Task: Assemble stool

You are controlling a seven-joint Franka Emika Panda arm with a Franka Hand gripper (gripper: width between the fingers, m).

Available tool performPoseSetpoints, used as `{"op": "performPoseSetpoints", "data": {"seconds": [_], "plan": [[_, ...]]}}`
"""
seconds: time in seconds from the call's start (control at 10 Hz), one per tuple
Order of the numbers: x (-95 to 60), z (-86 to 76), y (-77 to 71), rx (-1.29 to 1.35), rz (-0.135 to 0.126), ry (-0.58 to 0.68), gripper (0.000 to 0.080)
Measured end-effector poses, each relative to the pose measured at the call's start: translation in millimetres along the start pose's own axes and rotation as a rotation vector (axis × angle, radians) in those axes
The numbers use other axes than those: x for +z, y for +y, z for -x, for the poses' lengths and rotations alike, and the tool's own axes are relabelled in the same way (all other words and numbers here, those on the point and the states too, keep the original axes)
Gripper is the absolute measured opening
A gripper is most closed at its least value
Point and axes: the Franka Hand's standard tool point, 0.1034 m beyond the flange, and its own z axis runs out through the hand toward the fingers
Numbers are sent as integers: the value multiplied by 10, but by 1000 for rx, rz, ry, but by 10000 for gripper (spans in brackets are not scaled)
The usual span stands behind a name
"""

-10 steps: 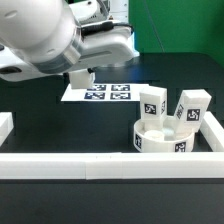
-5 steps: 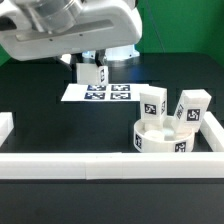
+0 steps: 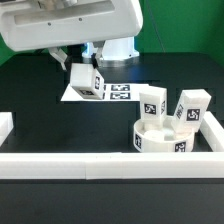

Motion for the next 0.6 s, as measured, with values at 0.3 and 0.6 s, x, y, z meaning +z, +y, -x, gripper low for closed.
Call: {"op": "performPoseSetpoints", "data": {"seconds": [0.3, 0.6], "plan": [[3, -74, 25, -5, 27, 186, 335], [-39, -113, -23, -3, 56, 392, 335]]}}
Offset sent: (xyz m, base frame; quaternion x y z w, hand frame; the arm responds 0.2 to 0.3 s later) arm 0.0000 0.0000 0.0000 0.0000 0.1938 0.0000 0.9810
